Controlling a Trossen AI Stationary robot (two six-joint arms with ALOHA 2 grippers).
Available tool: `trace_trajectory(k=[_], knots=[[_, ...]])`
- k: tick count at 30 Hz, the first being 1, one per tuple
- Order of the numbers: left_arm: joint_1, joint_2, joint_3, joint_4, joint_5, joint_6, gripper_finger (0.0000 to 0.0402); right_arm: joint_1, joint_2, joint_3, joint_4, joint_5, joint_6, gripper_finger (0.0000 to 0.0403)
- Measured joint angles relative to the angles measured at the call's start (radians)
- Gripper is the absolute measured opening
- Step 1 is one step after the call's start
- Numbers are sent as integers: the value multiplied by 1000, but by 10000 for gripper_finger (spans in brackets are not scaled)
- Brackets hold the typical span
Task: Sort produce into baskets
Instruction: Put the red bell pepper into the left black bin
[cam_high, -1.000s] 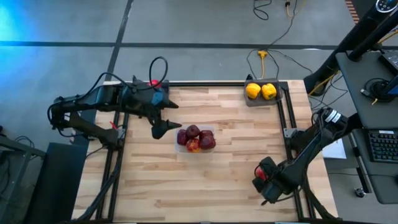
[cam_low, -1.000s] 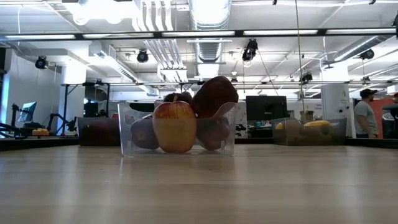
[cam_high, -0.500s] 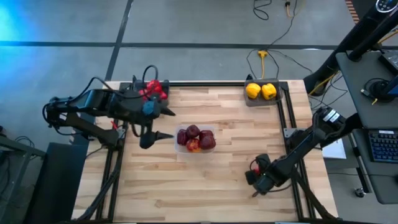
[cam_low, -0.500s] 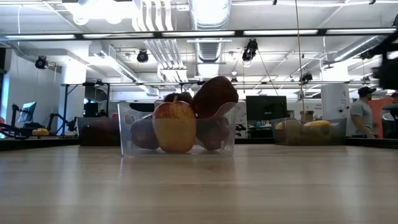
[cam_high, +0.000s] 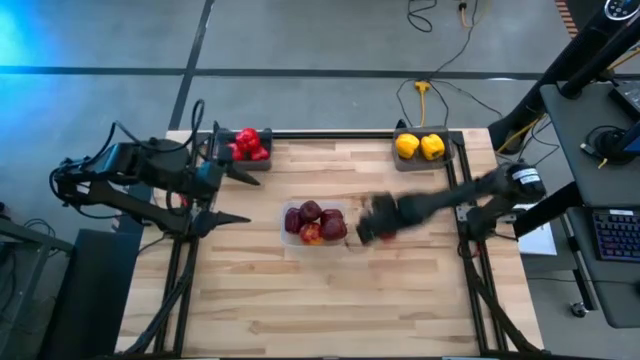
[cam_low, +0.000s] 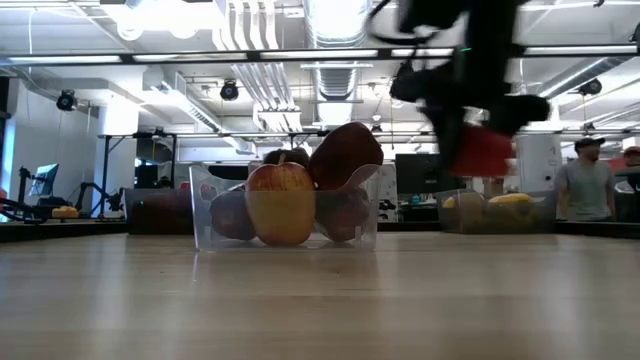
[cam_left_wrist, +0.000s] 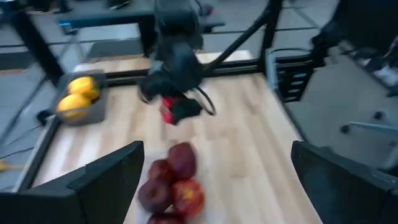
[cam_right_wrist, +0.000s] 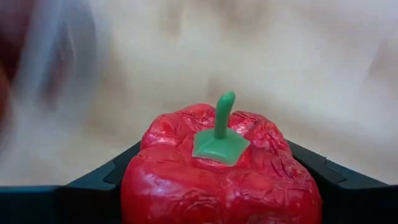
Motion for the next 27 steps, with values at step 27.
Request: trace_trajectory(k=[27], knots=[[652,29,-373,252,117,-125,387,-627,789,1001,23,-419,-1378,268]])
